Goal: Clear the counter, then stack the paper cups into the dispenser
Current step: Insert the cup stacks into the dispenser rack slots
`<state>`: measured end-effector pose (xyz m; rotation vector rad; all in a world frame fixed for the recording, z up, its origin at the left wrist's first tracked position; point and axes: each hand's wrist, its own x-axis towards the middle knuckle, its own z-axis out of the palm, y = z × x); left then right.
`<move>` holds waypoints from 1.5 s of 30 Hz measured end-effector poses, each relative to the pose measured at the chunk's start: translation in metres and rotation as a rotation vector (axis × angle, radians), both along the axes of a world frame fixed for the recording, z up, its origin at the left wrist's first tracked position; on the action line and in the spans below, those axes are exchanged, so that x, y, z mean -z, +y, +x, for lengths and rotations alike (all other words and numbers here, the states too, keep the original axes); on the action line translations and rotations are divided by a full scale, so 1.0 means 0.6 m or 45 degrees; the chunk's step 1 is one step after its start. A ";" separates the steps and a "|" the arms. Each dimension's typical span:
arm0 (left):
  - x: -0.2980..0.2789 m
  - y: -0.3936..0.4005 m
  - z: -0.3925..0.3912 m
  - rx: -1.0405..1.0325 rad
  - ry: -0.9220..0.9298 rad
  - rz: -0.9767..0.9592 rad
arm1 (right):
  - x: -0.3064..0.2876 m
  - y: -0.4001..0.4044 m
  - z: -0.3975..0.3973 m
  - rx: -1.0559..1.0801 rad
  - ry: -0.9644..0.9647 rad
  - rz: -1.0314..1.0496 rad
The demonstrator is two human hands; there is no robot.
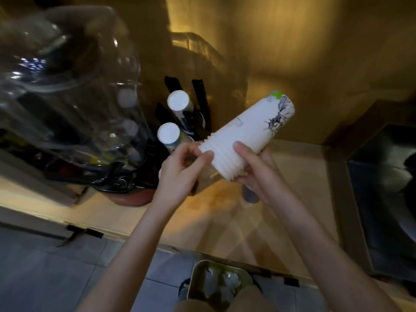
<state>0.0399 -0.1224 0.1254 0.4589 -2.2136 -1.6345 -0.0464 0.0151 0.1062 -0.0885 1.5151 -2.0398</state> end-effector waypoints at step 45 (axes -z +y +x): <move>0.134 -0.160 0.053 0.075 -0.365 -0.597 | 0.171 -0.231 0.114 -0.069 0.892 0.920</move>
